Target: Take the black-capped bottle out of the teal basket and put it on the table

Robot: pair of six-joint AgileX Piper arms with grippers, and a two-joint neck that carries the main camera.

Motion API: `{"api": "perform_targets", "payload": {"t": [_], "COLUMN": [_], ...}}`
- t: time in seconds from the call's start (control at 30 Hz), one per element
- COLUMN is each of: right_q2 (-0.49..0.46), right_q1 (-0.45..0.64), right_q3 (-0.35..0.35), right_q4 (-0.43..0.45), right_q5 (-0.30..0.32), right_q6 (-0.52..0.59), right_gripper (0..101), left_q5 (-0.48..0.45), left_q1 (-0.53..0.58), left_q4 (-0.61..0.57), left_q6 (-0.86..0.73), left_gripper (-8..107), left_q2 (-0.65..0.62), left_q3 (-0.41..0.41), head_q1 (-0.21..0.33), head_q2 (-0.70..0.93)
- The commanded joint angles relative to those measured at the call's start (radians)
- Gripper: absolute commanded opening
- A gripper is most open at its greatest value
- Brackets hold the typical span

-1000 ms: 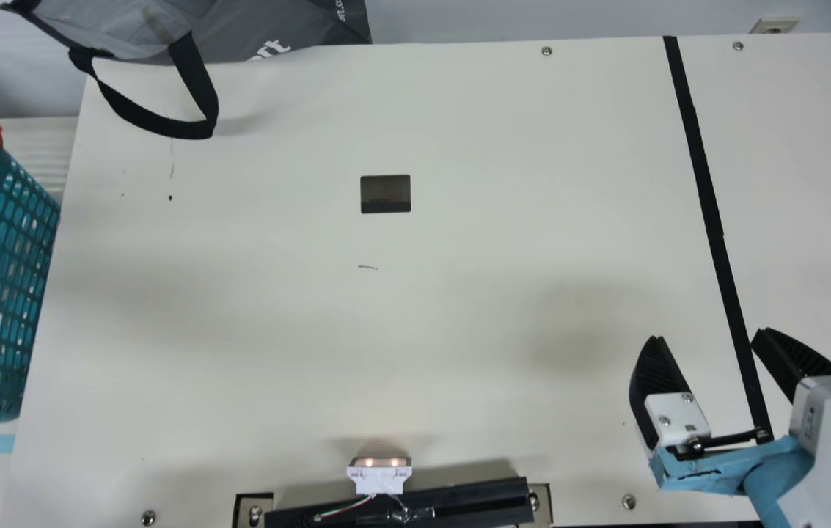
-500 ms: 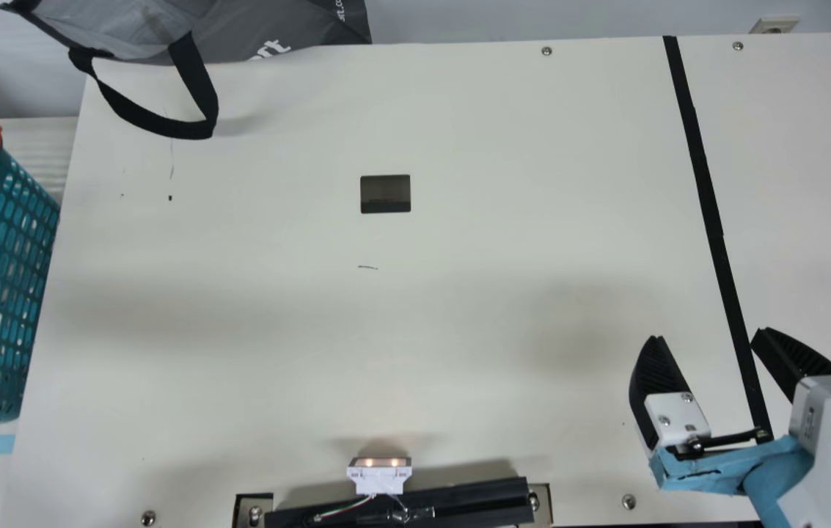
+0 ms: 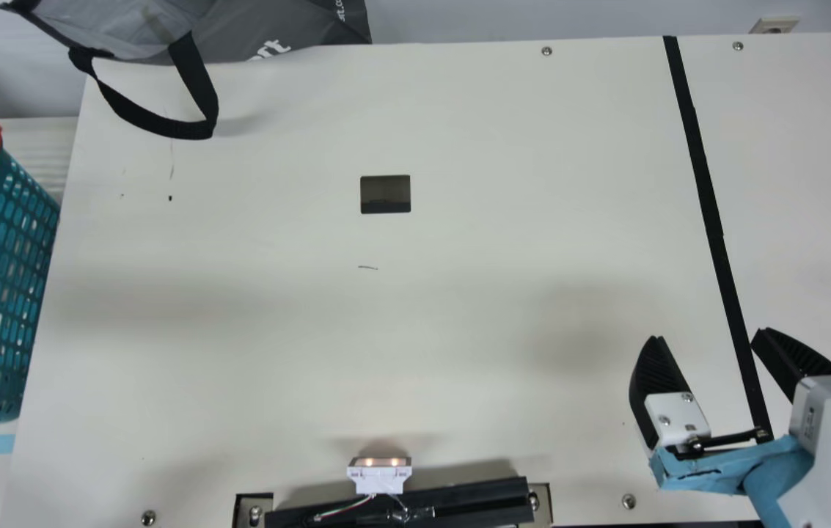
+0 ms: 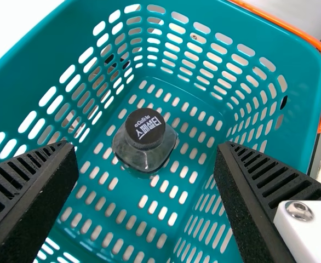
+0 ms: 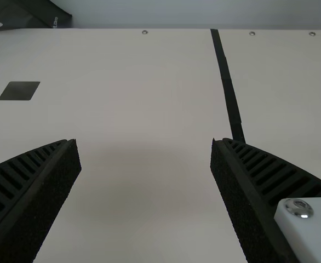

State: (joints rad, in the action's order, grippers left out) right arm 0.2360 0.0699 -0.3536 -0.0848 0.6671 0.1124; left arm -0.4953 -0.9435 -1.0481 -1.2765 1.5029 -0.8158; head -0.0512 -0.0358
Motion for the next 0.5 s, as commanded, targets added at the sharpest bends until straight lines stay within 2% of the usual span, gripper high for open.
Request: {"api": "perform_targets", "payload": {"t": [0.0, 0.47], "right_q2": [0.000, 0.000], "right_q1": [0.000, 0.000], "right_q3": [0.000, 0.000], "right_q4": [0.000, 0.000], "right_q5": [0.000, 0.000], "right_q6": [0.000, 0.000], "right_gripper": [91, 91], "left_q5": [0.004, 0.029], "left_q1": [0.006, 0.042], "left_q4": [-0.019, -0.169], "left_q6": [-0.017, -0.160], "left_gripper": [107, 107], "left_q2": [0.010, 0.089], "left_q3": [-0.002, -0.009], "head_q1": [0.004, 0.004], "head_q2": [0.008, 0.008]}}
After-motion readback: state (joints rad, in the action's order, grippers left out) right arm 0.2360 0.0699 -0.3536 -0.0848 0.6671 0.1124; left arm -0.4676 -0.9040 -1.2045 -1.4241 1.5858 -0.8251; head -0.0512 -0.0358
